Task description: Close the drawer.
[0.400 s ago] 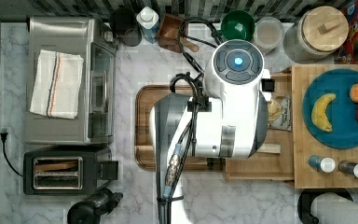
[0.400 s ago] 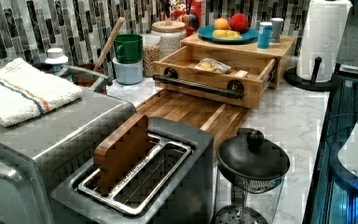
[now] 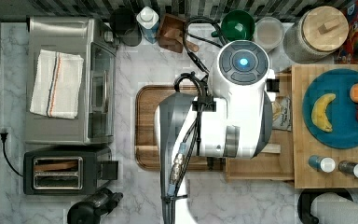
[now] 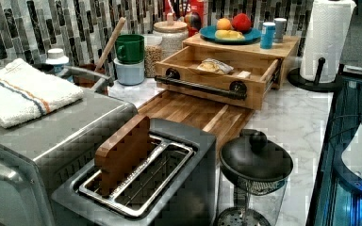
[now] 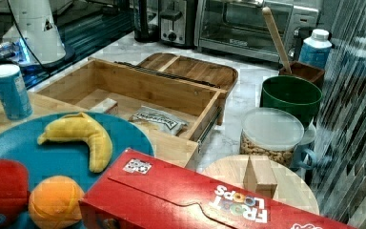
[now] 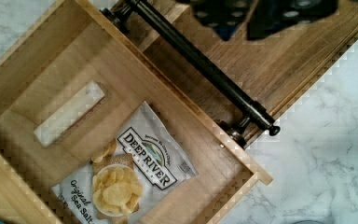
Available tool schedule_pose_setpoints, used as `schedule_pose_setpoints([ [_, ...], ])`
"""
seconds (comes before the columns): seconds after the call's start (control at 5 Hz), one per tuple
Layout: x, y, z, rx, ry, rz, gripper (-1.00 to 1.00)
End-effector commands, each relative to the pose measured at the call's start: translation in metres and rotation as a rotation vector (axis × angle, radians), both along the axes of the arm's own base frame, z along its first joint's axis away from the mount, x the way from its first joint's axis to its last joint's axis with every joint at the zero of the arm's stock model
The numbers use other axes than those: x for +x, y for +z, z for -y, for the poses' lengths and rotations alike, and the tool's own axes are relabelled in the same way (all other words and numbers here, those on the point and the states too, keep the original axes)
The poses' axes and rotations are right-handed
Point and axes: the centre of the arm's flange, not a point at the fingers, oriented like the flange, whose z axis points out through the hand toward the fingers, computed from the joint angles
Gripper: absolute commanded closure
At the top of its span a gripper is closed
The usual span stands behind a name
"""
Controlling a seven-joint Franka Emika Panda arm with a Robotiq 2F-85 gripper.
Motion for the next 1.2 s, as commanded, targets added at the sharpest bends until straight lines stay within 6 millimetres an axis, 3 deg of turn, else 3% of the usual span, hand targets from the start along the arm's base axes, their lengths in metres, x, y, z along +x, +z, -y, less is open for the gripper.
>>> schedule_pose_setpoints([
  [0.2,-0.013,-0.002,-0.036,0.016,0.188,-0.006,-1.00],
  [0.4,-0.015,-0.020,-0.085,0.041,0.315,-0.007,-1.00],
  [0.6,-0.015,-0.030,-0.123,0.095,0.434,-0.029,-1.00],
  [0.8,-0.029,-0.045,-0.144,0.121,0.520,0.005,-1.00],
  [1.0,-0.035,-0.060,-0.152,0.104,0.629,-0.016,-0.97],
  [1.2,-0.036,-0.085,-0.145,0.152,0.693,-0.010,1.00],
])
